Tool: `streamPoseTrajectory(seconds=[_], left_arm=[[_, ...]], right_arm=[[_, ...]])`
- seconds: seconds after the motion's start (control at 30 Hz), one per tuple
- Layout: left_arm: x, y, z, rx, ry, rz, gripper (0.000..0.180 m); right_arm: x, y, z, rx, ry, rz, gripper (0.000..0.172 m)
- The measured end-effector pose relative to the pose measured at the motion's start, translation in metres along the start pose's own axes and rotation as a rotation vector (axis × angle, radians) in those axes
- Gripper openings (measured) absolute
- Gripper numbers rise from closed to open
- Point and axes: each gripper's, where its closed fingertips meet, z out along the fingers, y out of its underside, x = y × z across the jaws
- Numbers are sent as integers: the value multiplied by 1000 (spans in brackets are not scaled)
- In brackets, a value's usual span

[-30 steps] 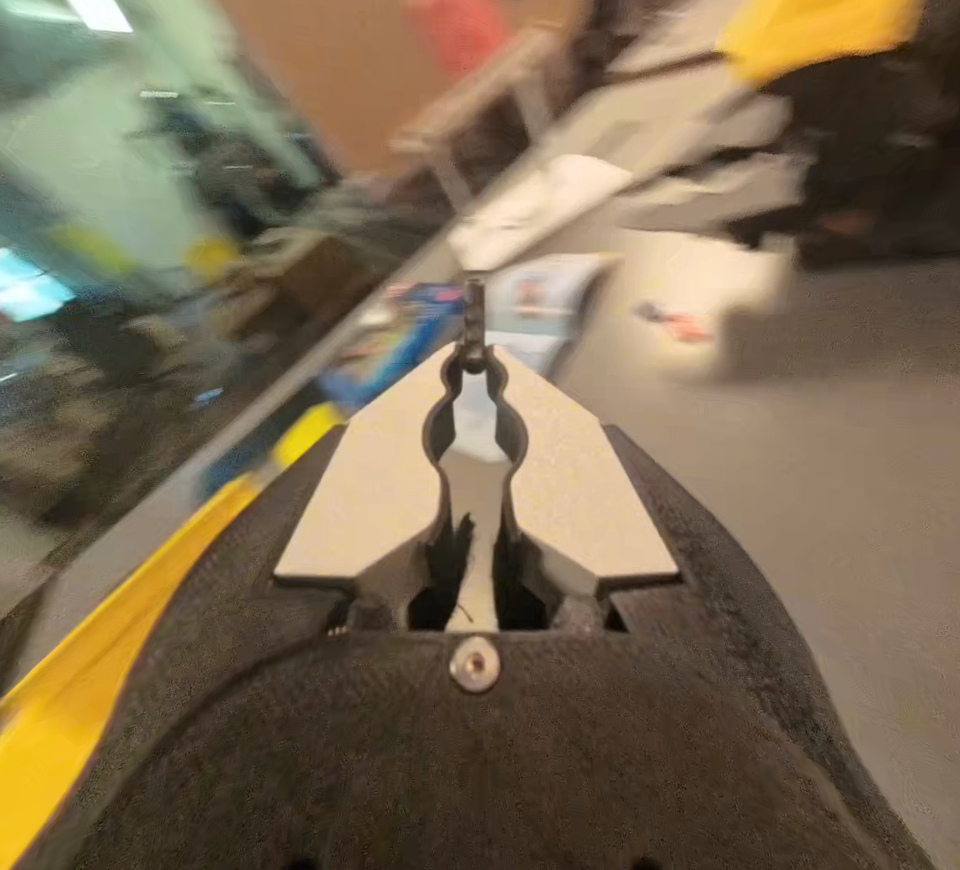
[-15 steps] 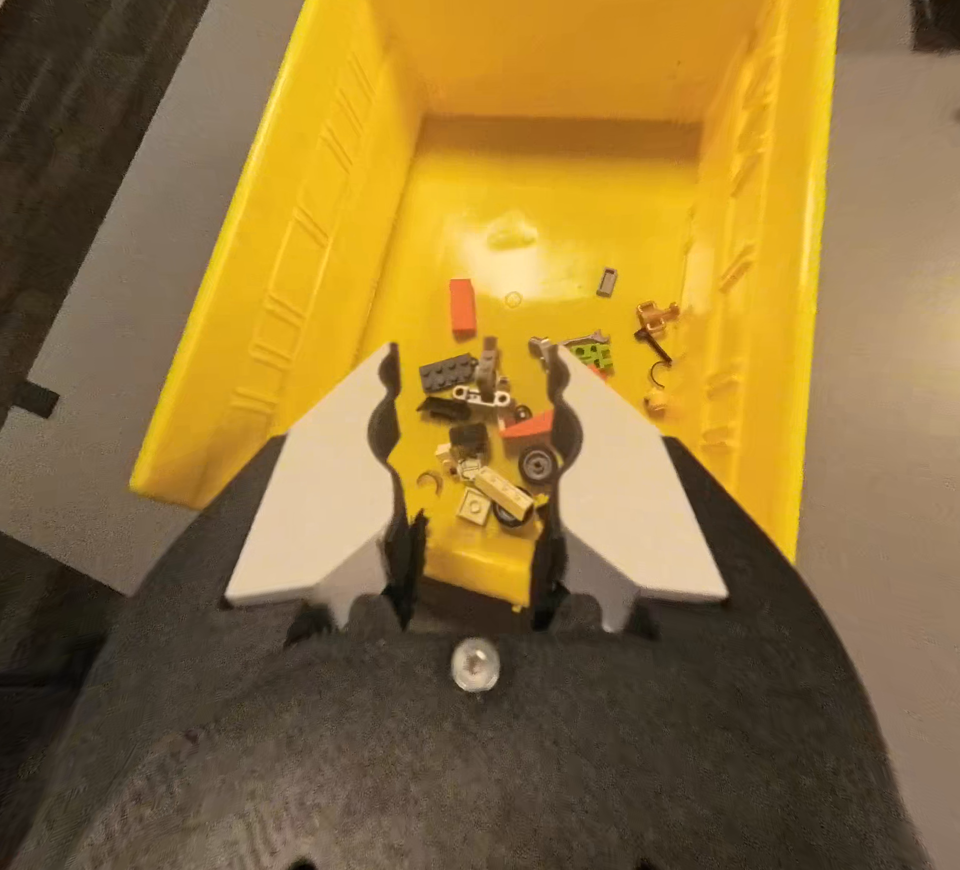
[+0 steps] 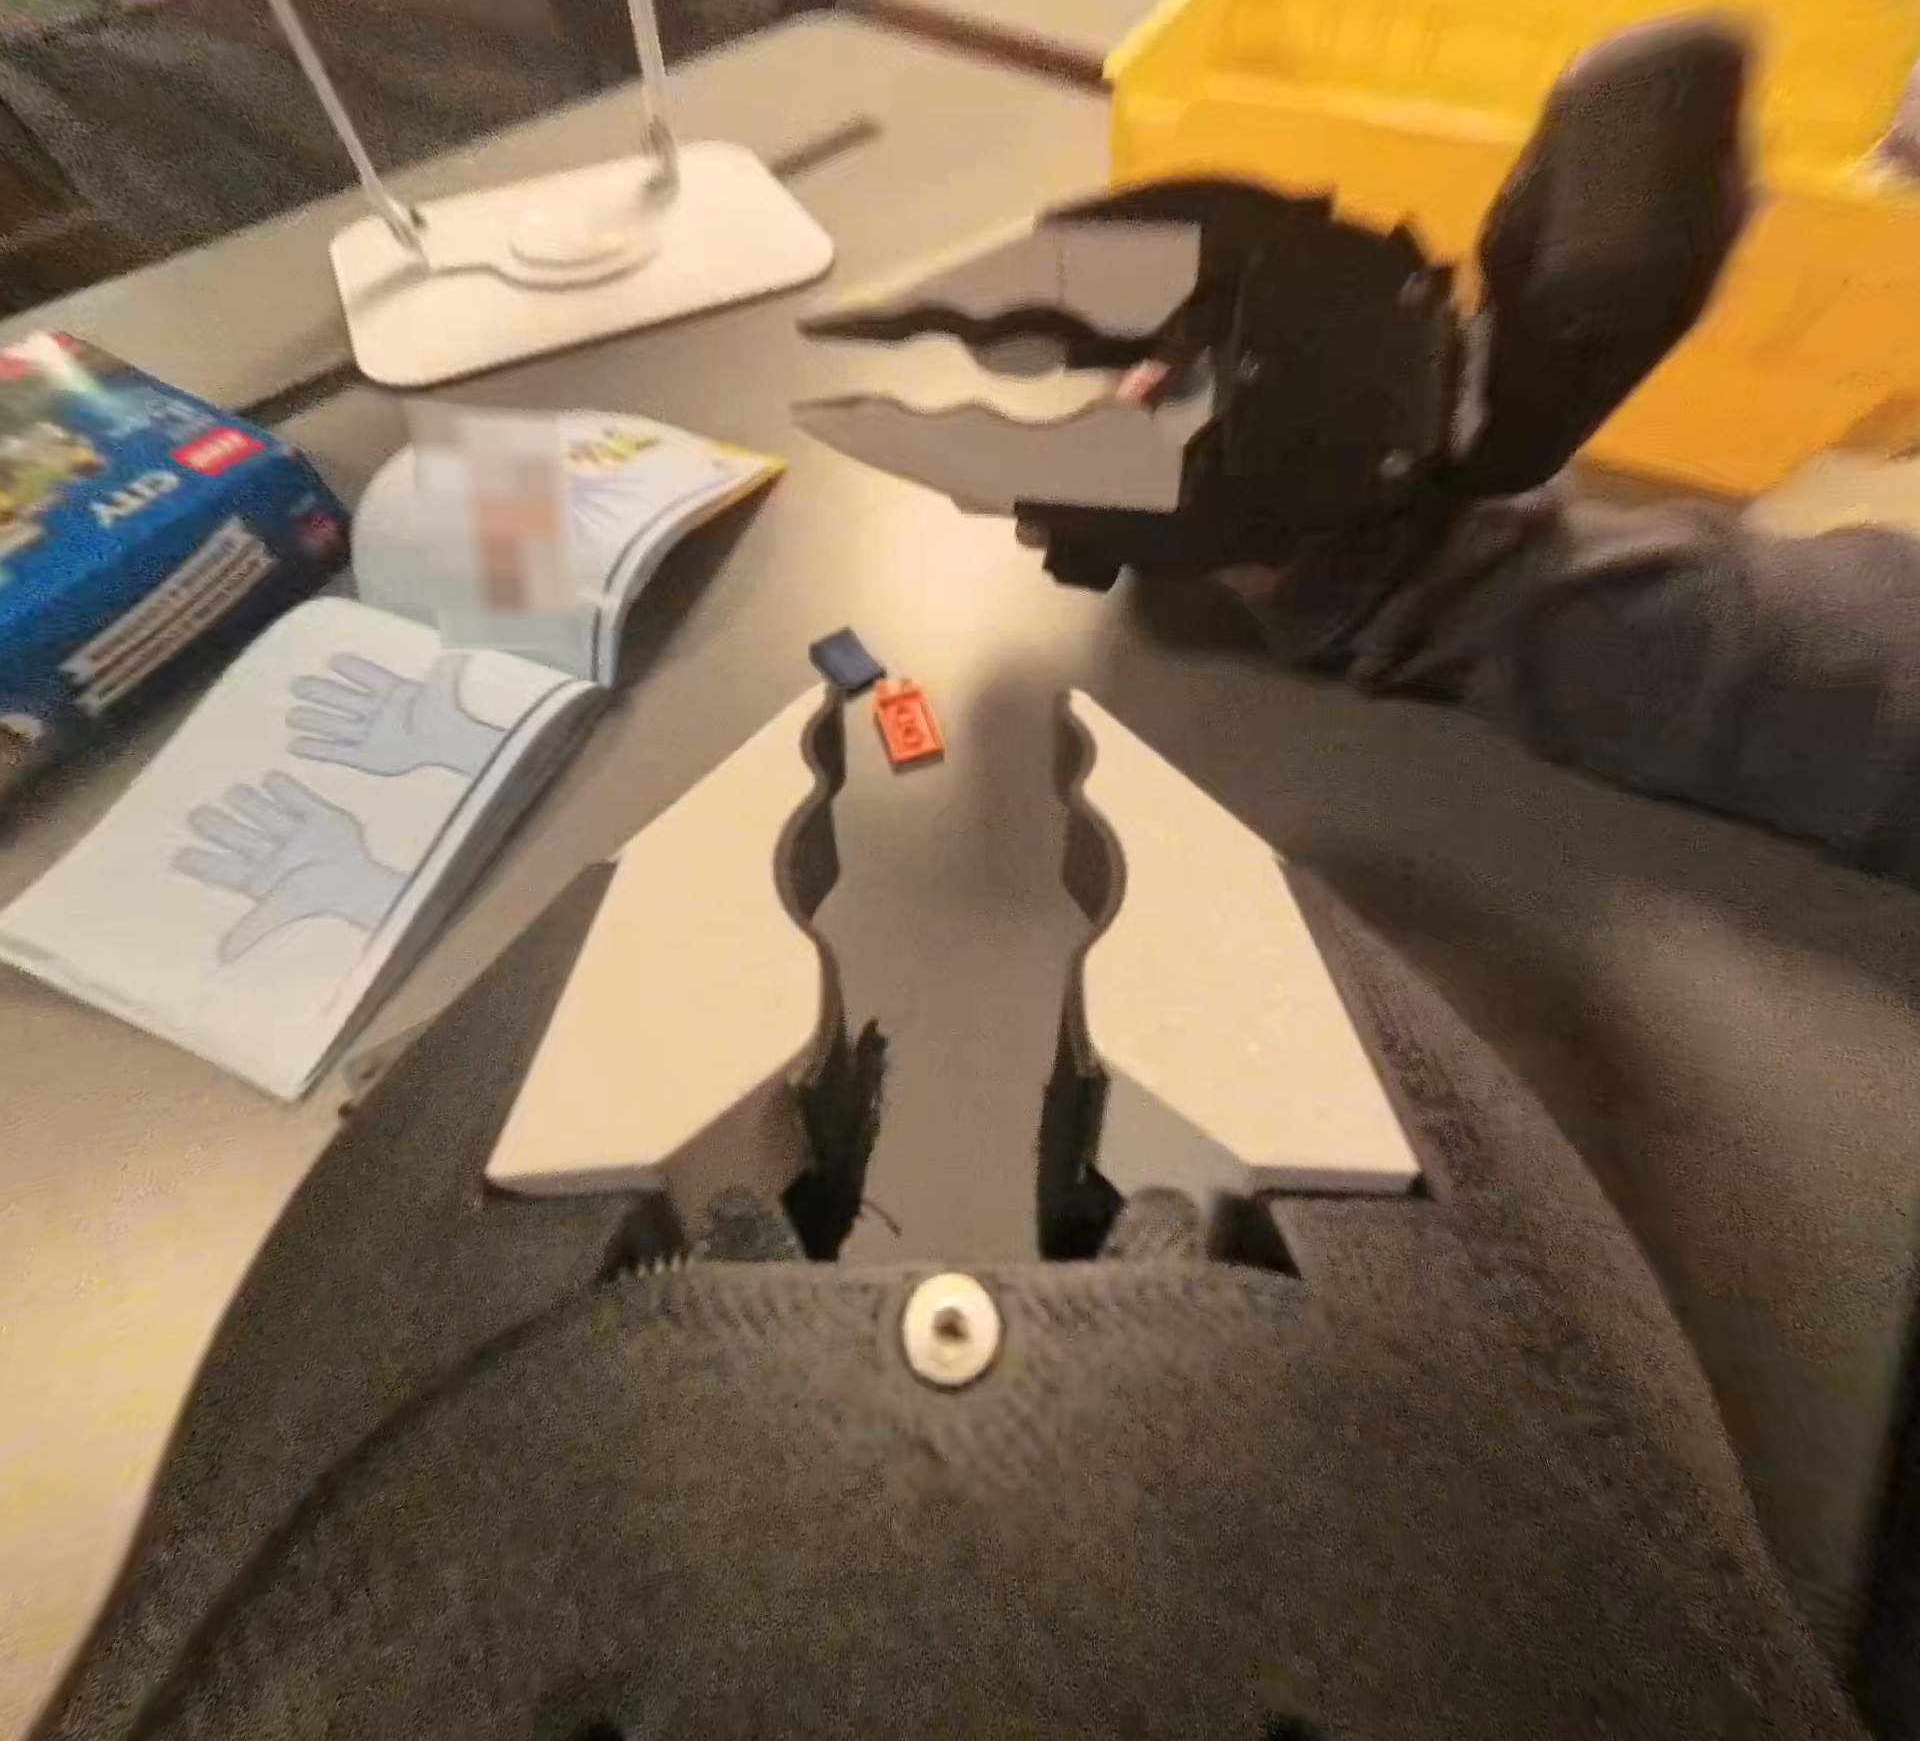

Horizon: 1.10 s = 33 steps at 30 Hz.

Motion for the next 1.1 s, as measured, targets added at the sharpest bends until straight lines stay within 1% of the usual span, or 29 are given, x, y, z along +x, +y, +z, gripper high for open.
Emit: streamPoseTrajectory(seconds=[0.07,0.13,0.17,0.2,0.3,0.33,0.43,0.5,0.6,0.63,0.7,0.77,0.8,0.87,0.93,0.97,1.0,1.03,1.1], left_arm=[[2,19,34,-84,-27,51,33],[4,30,52,-159,-19,50,32],[6,31,56,-173,-15,50,26],[7,34,59,-205,-19,51,25],[-9,43,68,-291,-119,98,26],[-11,45,71,-305,-121,81,26],[-9,51,78,-328,-66,-11,30],[-12,57,81,-360,-63,-22,31],[-14,57,83,-346,-73,-19,24],[-12,57,83,-343,-65,-17,16],[-12,57,83,-344,-63,0,16],[-15,55,76,-348,-87,56,15],[-20,46,67,-311,-128,102,15],[-37,3,27,-145,-291,208,14],[-64,-36,-32,-14,-497,278,14],[-83,-48,-64,14,-603,280,14],[-103,-52,-96,14,-696,260,14],[-124,-49,-126,-3,-779,218,14],[-165,-29,-184,-65,-927,104,15]], right_arm=[[0,0,0,1,1,2,17],[0,0,0,1,-2,1,17],[-1,0,0,2,-5,1,17],[-1,-1,0,3,-7,1,17],[-2,-1,1,3,-11,-1,17],[-2,-1,1,3,-11,-2,17],[-2,-1,1,6,-9,4,17],[-1,-1,0,7,-9,6,17],[-2,-1,1,5,-10,3,17],[-2,-1,1,5,-10,2,17],[-2,-1,0,6,-9,5,17],[-1,-2,0,7,-6,9,17],[-1,-2,0,8,-5,11,17],[0,-2,0,10,-4,14,17],[0,-2,0,10,-4,15,17],[0,-2,0,9,-4,13,17],[-1,-1,0,7,-6,10,17],[-1,-1,0,7,-7,8,17],[-2,-2,1,8,-9,8,17]])
